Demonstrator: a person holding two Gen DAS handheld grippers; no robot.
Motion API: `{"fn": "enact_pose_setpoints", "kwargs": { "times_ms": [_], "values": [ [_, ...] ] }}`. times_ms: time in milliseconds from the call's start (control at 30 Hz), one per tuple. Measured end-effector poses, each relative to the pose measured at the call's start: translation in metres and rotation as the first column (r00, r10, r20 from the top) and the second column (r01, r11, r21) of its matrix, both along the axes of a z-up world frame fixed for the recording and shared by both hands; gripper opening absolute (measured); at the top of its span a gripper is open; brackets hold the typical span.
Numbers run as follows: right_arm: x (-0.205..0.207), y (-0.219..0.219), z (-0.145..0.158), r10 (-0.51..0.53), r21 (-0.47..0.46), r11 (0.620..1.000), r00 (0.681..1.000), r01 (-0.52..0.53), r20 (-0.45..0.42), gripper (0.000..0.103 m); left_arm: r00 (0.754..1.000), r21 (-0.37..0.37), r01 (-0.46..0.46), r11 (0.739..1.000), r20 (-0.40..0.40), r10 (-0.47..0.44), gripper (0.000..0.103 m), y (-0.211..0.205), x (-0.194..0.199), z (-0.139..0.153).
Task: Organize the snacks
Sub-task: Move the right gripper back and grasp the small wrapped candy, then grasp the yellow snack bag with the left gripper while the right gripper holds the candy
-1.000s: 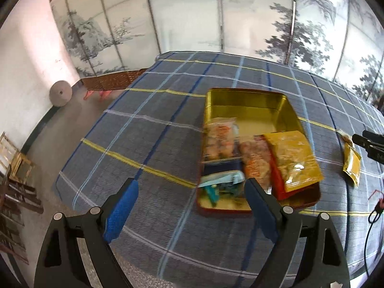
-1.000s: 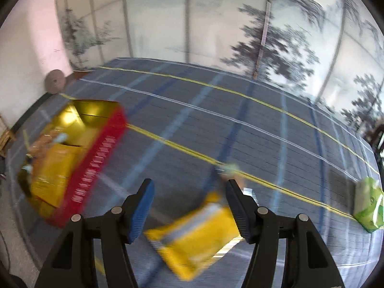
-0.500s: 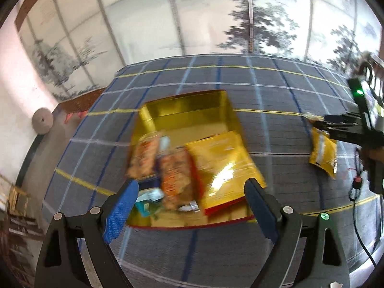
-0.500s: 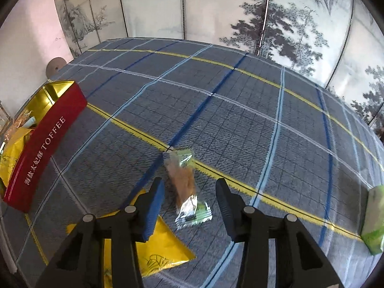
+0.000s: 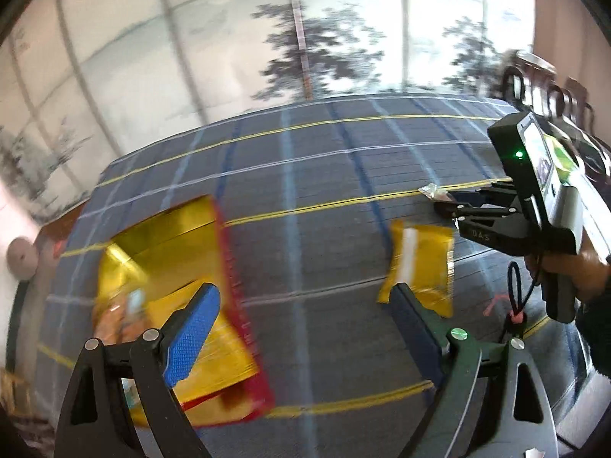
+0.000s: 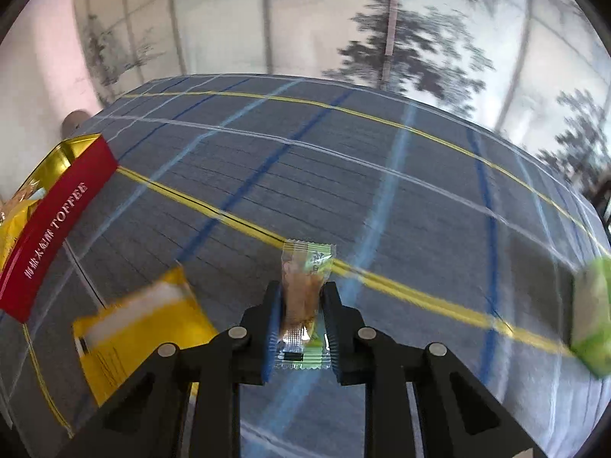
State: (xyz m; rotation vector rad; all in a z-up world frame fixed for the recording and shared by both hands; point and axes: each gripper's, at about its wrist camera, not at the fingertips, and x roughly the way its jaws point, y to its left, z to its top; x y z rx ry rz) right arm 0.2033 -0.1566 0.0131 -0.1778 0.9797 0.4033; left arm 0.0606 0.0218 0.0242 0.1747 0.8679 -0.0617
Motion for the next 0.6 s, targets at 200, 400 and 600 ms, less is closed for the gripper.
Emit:
{"fn": "enact_pose_setpoints", "kwargs": {
  "times_ms": [200, 400, 600],
  "values": [
    [-0.023, -0.052, 0.000, -0.135, -0.009, 0.991, 0.991, 0.135, 0.015, 0.022, 0.989, -0.015, 0.143, 0.990, -0.019, -0.143, 0.091, -0.036, 0.019, -0.021],
    [-0.043, -0.075, 0.001, -0.196, -0.009, 0.981, 0.980, 0.196, 0.021, 0.022, 0.979, -0.047, 0.182, 0.982, -0.089, -0.185, 0.095, -0.058, 0.040, -0.046],
    [-0.048, -0.079, 0.001, -0.208, 0.000, 0.978, 0.978, 0.208, 0.019, 0.022, 0.969, -0.062, 0.196, 0.979, -0.142, -0.203, 0.100, -0.075, 0.055, -0.061]
  ]
}}
